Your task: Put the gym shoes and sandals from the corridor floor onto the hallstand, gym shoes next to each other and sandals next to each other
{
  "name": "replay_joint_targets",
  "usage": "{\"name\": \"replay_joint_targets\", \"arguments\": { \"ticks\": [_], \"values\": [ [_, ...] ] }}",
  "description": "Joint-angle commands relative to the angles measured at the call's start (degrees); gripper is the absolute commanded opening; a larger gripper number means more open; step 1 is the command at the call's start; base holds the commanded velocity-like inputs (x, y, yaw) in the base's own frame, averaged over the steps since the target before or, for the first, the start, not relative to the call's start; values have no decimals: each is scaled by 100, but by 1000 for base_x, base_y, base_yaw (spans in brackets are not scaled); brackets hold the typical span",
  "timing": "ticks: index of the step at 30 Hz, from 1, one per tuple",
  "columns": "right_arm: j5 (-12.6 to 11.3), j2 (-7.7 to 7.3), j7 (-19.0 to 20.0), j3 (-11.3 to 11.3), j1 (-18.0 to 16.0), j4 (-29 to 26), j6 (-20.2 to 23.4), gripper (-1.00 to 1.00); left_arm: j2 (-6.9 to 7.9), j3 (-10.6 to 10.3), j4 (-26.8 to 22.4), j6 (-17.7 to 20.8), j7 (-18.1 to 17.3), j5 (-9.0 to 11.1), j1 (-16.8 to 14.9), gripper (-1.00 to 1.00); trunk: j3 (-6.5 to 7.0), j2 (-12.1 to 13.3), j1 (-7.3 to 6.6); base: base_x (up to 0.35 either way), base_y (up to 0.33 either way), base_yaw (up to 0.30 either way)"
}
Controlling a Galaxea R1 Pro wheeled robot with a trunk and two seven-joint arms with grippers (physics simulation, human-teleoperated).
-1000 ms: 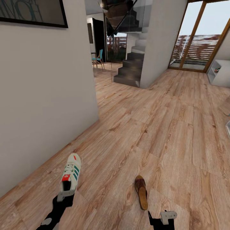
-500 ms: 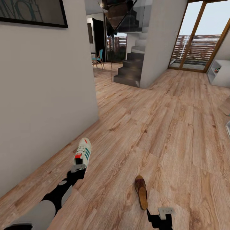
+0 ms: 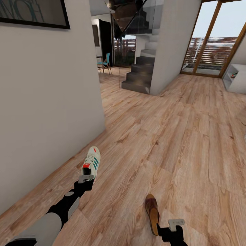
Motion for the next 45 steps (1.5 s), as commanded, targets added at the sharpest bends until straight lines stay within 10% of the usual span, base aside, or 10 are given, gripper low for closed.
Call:
{"name": "replay_joint_targets", "arguments": {
  "ticks": [1, 14, 22, 45],
  "values": [
    [-20, 4, -27, 30, -48, -88, 12, 100, -3, 12, 5, -16, -30, 26, 2, -100, -4, -1, -1, 15, 0, 0],
    [-25, -12, -26, 14, -585, -133, 43, 100, -30, 25, -53, -13, -37, -135, -20, -100, -4, -1, -1, 2, 0, 0],
    [-32, -38, 7, 27, -591, -132, 33, 100, -300, 17, -864, 478, -61, -235, -37, -100, -4, -1, -1, 0, 0, 0],
    [-62, -26, -15, 2, -592, -157, 33, 100, -483, -32, -2160, 1631, -45, -281, -6, -100, -487, -924, 505, 0, 0, 0]
  ]
}}
